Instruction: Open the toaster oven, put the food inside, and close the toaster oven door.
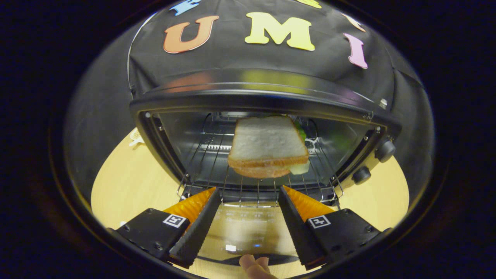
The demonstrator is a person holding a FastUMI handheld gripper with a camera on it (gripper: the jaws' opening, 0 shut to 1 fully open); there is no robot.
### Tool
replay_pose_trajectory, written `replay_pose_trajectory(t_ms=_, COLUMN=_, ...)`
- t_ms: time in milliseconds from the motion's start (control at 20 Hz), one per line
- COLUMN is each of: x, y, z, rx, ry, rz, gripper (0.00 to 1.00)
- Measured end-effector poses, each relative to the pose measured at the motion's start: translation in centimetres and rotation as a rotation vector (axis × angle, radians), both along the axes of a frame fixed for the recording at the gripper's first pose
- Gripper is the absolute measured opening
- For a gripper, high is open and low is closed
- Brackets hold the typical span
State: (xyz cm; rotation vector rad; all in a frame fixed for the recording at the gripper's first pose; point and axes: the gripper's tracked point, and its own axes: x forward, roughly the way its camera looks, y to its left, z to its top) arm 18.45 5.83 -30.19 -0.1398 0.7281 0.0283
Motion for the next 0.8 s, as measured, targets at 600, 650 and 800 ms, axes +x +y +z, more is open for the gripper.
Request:
replay_pose_trajectory(t_ms=600, x=-11.2, y=-0.4, z=8.3, rx=0.037, ry=-0.111, rz=0.032, gripper=0.98)
replay_pose_trajectory(t_ms=650, x=-11.9, y=-0.5, z=8.5, rx=0.044, ry=-0.116, rz=0.03, gripper=0.98)
replay_pose_trajectory(t_ms=800, x=-13.3, y=-1.5, z=8.7, rx=0.055, ry=-0.123, rz=0.017, gripper=0.97)
